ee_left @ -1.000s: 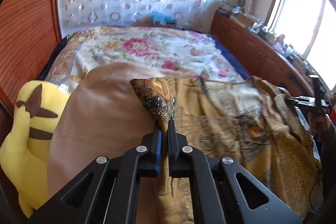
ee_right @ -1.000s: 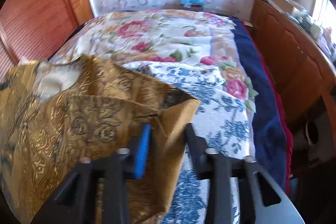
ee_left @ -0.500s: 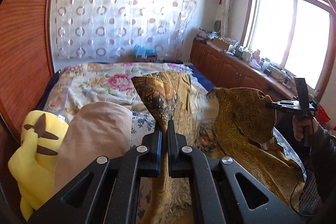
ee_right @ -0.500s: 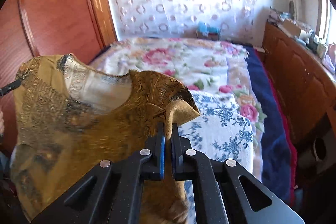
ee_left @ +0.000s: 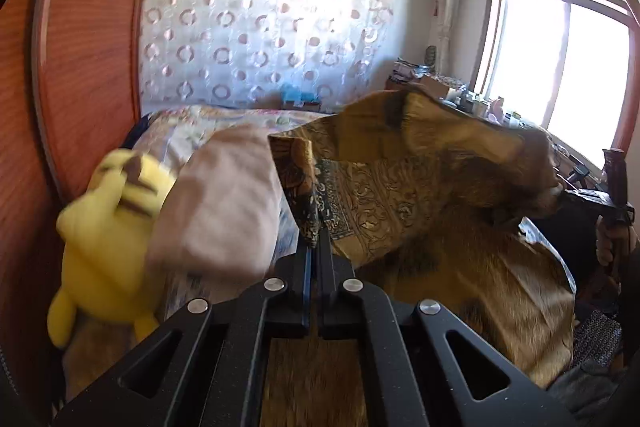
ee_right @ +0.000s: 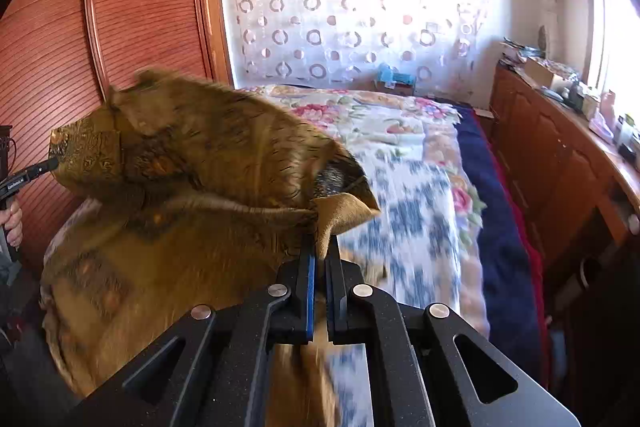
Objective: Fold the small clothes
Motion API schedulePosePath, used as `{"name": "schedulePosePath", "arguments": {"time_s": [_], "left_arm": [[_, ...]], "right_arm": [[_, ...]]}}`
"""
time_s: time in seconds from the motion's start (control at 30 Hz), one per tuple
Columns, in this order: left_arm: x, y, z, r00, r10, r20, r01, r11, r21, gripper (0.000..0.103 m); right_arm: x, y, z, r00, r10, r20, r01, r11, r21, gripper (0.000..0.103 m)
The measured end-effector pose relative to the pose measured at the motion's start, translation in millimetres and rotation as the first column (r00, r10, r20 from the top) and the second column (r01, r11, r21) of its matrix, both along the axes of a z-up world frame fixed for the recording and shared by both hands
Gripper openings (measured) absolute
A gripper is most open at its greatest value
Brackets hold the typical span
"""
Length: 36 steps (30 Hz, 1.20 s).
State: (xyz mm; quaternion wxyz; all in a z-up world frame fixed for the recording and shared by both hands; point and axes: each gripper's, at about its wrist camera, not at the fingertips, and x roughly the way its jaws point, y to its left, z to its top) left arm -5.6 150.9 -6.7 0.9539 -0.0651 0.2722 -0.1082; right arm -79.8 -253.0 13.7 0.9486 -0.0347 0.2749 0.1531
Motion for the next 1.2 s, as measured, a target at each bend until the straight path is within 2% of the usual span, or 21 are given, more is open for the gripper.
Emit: {"name": "schedulePosePath", "arguments": {"time_s": [0.13, 0.33, 0.37, 0.4, 0.47, 0.5, 0.53, 0.6, 0.67, 0.7, 0.73, 0.77, 0.83, 0.93, 1.1, 1.2], "left_arm": [[-33.0, 19.0, -18.3, 0.998, 0.048, -0.027, -0.049, 0.998, -0.042, 0.003], [-45.6, 23.9, -50.1, 0.993, 0.039, -0.112, -0.035, 0.999, 0.037, 0.004], [-44.9, 23.5, -51.1, 0.994, 0.032, -0.109, -0.027, 0.998, 0.049, 0.011], [-43.8, 23.8, -50.3, 0.994, 0.037, -0.102, -0.031, 0.998, 0.061, 0.016], [-43.6, 23.1, -43.9, 0.996, 0.04, -0.082, -0.034, 0.996, 0.077, 0.02], [-43.8, 23.6, -39.6, 0.997, 0.04, -0.065, -0.035, 0.996, 0.079, 0.028], [-44.9, 25.2, -35.1, 0.998, 0.037, -0.047, -0.033, 0.996, 0.078, 0.041], [-48.6, 27.5, -23.9, 1.0, 0.029, 0.0, -0.029, 0.997, 0.07, 0.05], [-52.9, 30.0, -16.4, 0.999, 0.029, 0.024, -0.03, 0.997, 0.071, 0.065], [-53.1, 29.2, -12.5, 0.999, 0.032, 0.034, -0.035, 0.997, 0.074, 0.076], [-52.5, 28.9, -10.8, 0.999, 0.032, 0.04, -0.035, 0.996, 0.076, 0.078], [-50.1, 27.2, -8.9, 0.999, 0.028, 0.043, -0.031, 0.996, 0.081, 0.078], [-40.6, 23.0, -8.9, 0.999, 0.029, 0.032, -0.032, 0.995, 0.093, 0.078], [-18.5, 18.0, -14.8, 1.0, 0.03, 0.007, -0.031, 0.993, 0.111, 0.078], [30.1, 9.7, -28.9, 0.997, 0.005, -0.072, 0.004, 0.994, 0.113, 0.078], [59.3, 5.8, -39.5, 0.992, -0.005, -0.123, 0.022, 0.99, 0.138, 0.078]], "right_arm": [[-57.7, -5.4, -15.9, 0.999, -0.001, -0.042, 0.002, 1.0, 0.014, 0.004], [-92.8, -14.7, -58.6, 0.983, -0.003, -0.182, 0.004, 1.0, 0.006, 0.004], [-95.2, -15.5, -62.0, 0.983, -0.015, -0.181, 0.013, 1.0, -0.015, 0.004], [-98.0, -14.1, -63.4, 0.984, -0.019, -0.175, 0.013, 0.999, -0.036, 0.01], [-100.1, -12.4, -59.1, 0.986, -0.028, -0.165, 0.02, 0.999, -0.051, 0.017], [-100.2, -11.8, -54.7, 0.987, -0.031, -0.155, 0.024, 0.999, -0.046, 0.022], [-103.4, -12.3, -49.1, 0.99, -0.031, -0.141, 0.025, 0.999, -0.045, 0.029], [-99.5, -7.4, -35.4, 0.993, -0.038, -0.112, 0.032, 0.998, -0.057, 0.039], [-88.4, -11.2, -20.9, 0.996, -0.042, -0.082, 0.037, 0.997, -0.061, 0.044], [-91.7, -12.1, -14.2, 0.997, -0.046, -0.064, 0.042, 0.997, -0.064, 0.045], [-95.0, -12.2, -7.5, 0.998, -0.051, -0.046, 0.048, 0.997, -0.067, 0.047], [-92.7, -12.1, -5.6, 0.998, -0.056, -0.032, 0.054, 0.996, -0.066, 0.05], [-94.5, -13.6, -1.6, 0.998, -0.066, -0.009, 0.065, 0.996, -0.061, 0.066], [-85.2, -12.7, -1.4, 0.997, -0.074, 0.012, 0.075, 0.996, -0.057, 0.073], [-44.2, 0.2, -15.9, 0.998, -0.061, -0.033, 0.059, 0.996, -0.064, 0.073], [-18.9, 6.0, -26.2, 0.995, -0.064, -0.072, 0.057, 0.994, -0.089, 0.073]]}}
